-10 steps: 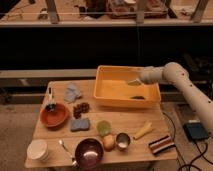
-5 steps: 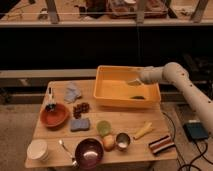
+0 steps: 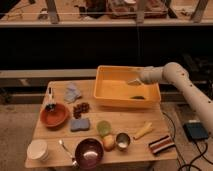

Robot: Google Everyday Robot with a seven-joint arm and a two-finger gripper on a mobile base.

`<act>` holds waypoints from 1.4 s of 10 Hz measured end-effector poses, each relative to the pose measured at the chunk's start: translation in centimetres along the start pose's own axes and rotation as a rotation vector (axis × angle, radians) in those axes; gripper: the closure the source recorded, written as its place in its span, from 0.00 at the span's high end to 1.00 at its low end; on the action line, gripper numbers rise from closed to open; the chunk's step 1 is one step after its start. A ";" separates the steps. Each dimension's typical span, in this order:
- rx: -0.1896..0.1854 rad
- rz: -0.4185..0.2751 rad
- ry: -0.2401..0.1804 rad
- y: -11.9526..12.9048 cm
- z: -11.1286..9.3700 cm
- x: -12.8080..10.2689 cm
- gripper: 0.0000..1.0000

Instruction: Place apple in red bowl

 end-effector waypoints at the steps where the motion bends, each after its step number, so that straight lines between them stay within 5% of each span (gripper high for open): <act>1: 0.000 0.000 0.000 0.0 0.0 0.0 0.55; 14: -0.006 -0.005 0.011 0.1 -0.1 0.0 0.55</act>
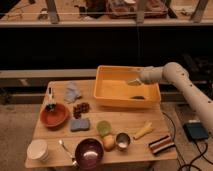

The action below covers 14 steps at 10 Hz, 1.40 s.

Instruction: Place apple in red bowl

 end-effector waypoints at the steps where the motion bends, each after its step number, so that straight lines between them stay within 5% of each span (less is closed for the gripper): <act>1: -0.014 -0.015 0.015 0.5 -0.1 -0.1 0.55; 8: -0.141 -0.082 0.078 12.8 -6.5 0.6 0.55; 12: -0.156 -0.095 0.085 13.7 -6.7 0.5 0.55; 14: -0.205 -0.169 0.081 15.1 -6.2 -0.8 0.55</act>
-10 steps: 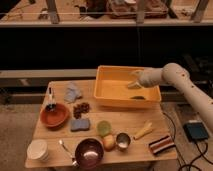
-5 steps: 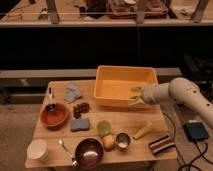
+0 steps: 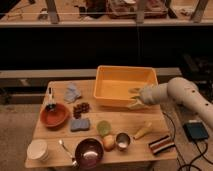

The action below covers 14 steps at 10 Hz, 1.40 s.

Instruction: Place apple in red bowl

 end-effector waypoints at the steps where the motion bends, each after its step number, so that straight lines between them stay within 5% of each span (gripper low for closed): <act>1: -0.023 -0.034 0.001 1.3 0.4 -0.9 0.55; 4: -0.108 -0.112 0.019 8.2 0.3 -2.7 0.55; 7: -0.251 -0.186 0.125 15.2 -0.2 -2.8 0.55; 14: -0.301 -0.199 0.146 17.0 1.0 -3.5 0.55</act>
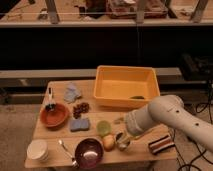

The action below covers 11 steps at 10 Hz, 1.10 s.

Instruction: Place apple in red bowl

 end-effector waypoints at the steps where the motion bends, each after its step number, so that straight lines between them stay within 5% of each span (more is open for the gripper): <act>1: -0.008 0.022 0.013 0.0 1.3 -1.2 0.55; 4: 0.004 0.111 0.053 0.1 4.0 -2.7 0.55; 8: 0.035 0.240 0.111 0.5 5.0 0.3 0.34; 11: 0.039 0.250 0.141 0.5 4.5 1.4 0.58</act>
